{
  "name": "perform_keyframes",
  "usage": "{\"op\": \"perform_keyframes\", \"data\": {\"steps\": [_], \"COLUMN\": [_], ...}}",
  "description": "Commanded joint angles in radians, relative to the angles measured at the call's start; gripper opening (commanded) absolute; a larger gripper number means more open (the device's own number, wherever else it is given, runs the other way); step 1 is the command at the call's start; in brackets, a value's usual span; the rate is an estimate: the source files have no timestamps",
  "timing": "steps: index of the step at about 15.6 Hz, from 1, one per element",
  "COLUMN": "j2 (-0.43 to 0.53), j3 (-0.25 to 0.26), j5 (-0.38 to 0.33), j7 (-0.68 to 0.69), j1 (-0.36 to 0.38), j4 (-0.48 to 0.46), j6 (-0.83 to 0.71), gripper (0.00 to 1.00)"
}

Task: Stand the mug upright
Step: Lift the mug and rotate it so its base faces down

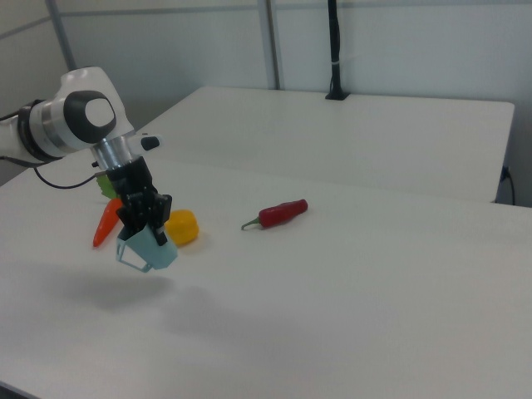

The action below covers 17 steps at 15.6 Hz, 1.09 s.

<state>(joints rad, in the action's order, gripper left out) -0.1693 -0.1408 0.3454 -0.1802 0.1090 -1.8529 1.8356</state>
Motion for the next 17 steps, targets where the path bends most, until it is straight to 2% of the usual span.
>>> {"op": "perform_keyframes", "data": {"steps": [1, 5, 11, 17], "j2": [0.017, 0.013, -0.036, -0.078], "j3": [0.038, 0.102, 0.130, 0.130], "j5": [-0.133, -0.276, -0.287, -0.287], "j7": [0.186, 0.361, 0.404, 0.436], "j1": [0.006, 0.008, 0.008, 0.008], "j4": [-0.006, -0.008, -0.025, -0.025], "j6": [-0.015, -0.004, 0.071, 0.074], "gripper": [0.00, 0.00, 0.00, 0.00]}}
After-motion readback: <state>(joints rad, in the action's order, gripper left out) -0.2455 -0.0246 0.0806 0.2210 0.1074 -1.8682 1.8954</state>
